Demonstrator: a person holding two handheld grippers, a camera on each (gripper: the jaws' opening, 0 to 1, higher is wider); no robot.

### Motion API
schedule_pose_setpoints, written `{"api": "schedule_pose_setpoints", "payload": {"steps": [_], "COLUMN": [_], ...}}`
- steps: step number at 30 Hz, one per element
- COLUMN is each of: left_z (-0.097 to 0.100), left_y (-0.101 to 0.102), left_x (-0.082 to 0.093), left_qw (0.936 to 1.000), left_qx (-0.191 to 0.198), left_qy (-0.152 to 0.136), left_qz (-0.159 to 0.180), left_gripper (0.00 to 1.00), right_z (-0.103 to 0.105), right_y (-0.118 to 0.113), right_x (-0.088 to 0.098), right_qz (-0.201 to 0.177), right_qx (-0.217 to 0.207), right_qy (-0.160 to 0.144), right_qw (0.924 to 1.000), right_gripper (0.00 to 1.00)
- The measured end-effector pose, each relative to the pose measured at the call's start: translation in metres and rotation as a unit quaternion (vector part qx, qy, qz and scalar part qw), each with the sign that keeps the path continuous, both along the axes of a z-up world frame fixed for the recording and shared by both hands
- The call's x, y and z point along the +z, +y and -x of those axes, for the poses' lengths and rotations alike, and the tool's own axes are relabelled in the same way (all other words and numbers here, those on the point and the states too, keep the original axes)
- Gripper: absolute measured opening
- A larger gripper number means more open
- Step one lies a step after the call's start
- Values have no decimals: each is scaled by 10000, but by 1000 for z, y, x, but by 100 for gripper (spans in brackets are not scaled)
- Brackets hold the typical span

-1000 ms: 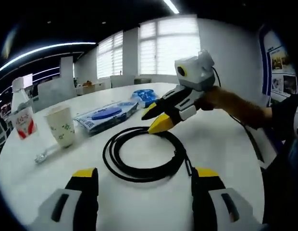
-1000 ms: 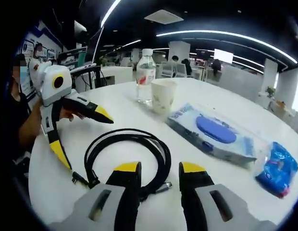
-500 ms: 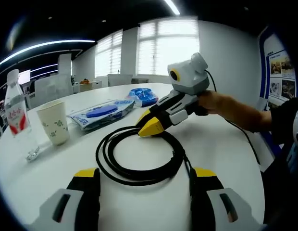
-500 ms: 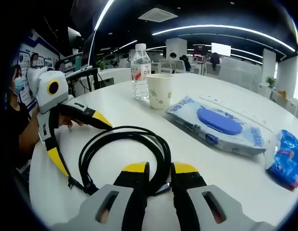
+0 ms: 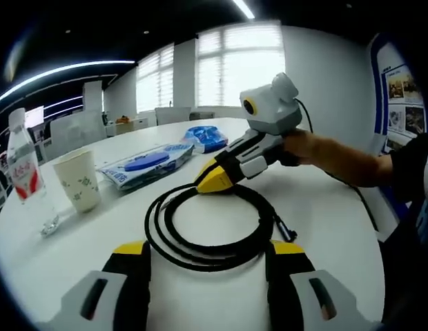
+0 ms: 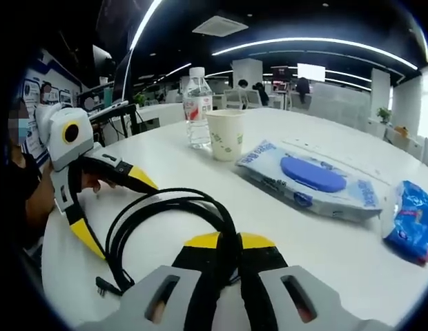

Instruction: Arrange the tabletop items into an orderly group along one side of the table until the central work area is clear of visible clutter.

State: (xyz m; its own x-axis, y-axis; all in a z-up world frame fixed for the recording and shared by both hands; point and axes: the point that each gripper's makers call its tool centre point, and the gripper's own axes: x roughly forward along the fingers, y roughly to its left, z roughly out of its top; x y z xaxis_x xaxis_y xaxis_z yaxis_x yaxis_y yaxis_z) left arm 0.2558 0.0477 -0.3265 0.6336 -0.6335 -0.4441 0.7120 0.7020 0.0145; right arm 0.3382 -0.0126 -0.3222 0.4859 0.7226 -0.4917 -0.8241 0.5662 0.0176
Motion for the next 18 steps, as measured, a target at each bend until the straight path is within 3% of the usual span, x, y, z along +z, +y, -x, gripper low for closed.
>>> {"api": "schedule_pose_setpoints", "payload": {"steps": [14, 18], "left_z": [7, 6], "left_y": [-11, -13], "left_x": [10, 23], "left_qw": [9996, 9995], "left_qx": [-85, -63], "left_qy": [-225, -270], "left_qz": [-174, 116], "left_gripper": [66, 63], "right_z": [-6, -5], "right_y": [-7, -11], "right_x": [12, 21], "right_qz": [-157, -208], "right_qx": [-28, -41], "right_qy": [-81, -203], "right_qw": [9998, 9996], "right_gripper": [2, 2]}}
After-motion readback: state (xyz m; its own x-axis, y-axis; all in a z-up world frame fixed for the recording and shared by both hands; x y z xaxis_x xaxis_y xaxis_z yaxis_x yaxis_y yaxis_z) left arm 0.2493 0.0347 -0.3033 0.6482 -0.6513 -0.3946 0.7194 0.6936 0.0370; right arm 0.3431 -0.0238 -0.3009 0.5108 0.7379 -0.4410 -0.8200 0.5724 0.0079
